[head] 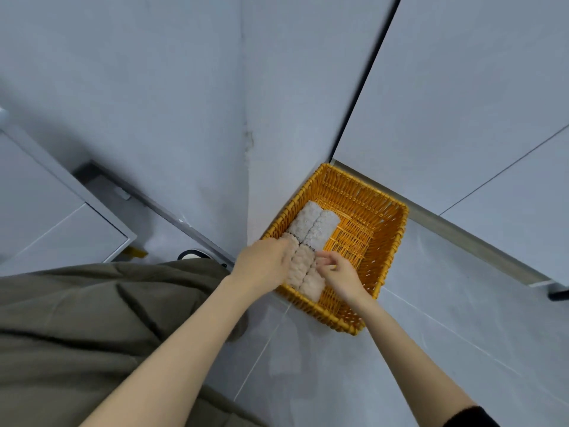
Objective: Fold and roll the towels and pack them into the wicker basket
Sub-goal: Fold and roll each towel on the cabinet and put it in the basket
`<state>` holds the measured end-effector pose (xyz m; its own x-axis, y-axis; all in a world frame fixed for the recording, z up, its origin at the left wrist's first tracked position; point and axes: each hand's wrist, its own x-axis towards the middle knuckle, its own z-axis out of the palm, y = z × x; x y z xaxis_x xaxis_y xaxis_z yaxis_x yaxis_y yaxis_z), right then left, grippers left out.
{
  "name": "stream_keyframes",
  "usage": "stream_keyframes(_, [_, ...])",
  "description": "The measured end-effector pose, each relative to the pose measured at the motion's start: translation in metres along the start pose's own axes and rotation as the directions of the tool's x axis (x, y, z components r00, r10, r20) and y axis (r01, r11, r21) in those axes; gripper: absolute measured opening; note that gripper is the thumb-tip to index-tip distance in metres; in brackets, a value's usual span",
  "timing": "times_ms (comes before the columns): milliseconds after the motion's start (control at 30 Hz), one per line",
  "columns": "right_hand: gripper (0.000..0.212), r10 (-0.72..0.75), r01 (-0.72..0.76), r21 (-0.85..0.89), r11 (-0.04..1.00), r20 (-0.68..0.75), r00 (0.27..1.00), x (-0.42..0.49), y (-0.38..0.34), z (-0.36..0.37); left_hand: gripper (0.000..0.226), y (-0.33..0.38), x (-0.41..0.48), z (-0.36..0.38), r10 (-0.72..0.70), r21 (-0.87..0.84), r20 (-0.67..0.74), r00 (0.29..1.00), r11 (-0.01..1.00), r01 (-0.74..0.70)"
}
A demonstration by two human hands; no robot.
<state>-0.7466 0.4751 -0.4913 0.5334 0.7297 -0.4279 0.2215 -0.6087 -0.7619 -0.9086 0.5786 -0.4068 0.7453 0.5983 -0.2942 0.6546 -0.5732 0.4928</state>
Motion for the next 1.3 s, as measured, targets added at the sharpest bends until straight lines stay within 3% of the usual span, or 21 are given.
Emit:
stream_keyframes(267, [0.024,-0.301,0.292,0.097,0.951,0.1,0.948,-0.091,-0.11,-0.044,0.038,0.022,-0.044,-0.076,-0.027,-0.276,-0.198,0.98,0.961,-0.029])
stream_keyframes(500, [0.024,-0.579,0.568,0.115,0.815,0.191,0.793,-0.16,-0.215,-0.046,0.033,-0.001,-0.121,-0.159,-0.055,-0.273,-0.42,0.906,0.96,-0.069])
stream_keyframes(700, [0.028,-0.744,0.732,0.183,0.657,0.317,0.588,-0.194,-0.307,0.004,0.032,-0.043,-0.201,-0.223,-0.185,-0.307,-0.613,0.768,0.952,-0.015])
stream_keyframes(967, [0.028,-0.794,0.816,0.251,0.521,0.494,0.355,-0.213,-0.403,0.097,0.034,-0.132,-0.304,-0.265,-0.366,-0.308,-0.755,0.544,0.93,0.198])
stream_keyframes(1067, [0.028,-0.772,0.823,0.243,0.514,0.549,0.321,-0.209,-0.427,0.137,0.035,-0.163,-0.332,-0.265,-0.42,-0.314,-0.768,0.483,0.905,0.288])
stream_keyframes(1300, [0.027,-0.712,0.826,0.137,0.547,0.594,0.373,-0.181,-0.457,0.22,0.041,-0.223,-0.346,-0.255,-0.514,-0.367,-0.762,0.394,0.844,0.392])
